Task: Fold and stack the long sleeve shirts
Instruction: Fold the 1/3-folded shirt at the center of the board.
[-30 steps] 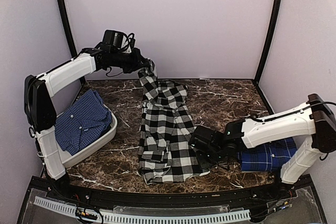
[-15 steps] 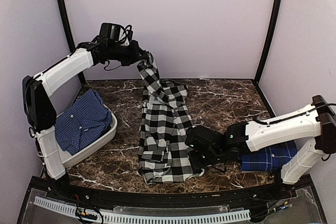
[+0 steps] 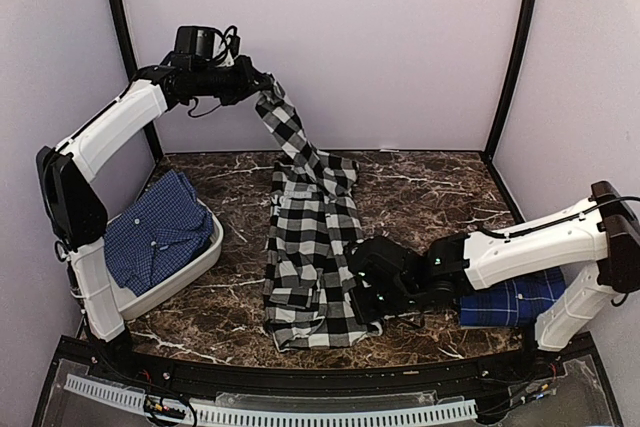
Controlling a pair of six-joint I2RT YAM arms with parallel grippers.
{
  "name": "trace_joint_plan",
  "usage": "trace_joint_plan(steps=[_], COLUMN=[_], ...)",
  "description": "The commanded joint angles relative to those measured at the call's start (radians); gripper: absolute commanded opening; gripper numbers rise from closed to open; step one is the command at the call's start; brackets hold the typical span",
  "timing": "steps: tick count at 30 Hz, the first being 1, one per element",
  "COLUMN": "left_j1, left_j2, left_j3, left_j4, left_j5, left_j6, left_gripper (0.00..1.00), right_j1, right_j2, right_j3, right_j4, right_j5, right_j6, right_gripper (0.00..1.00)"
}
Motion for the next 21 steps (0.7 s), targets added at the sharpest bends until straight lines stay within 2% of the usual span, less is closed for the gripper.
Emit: trace_joint_plan(steps=[1,6,21], left_j1=[0.014,0.03,0.052], left_j2=[0.017,0.051,0.072], left_j3=[0.098,0.156,0.156], left_j4=[0.002,-0.008,-0.026], left_j5=[0.006,0.024,0.021], left_j6=[0.025,0.026,0.042], left_gripper=[0.0,0.0,0.0], right_j1=[0.012,0.012,0.012], right_j2=[0.019,0.044,0.131], right_j3=[0.037,0.058,0.109], right_j4=[0.053,0.079,0.135], right_j5=[-0.014,-0.046,-0.119], right_j6=[-0.018,-0.033,-0.066], right_gripper=[0.0,0.0,0.0])
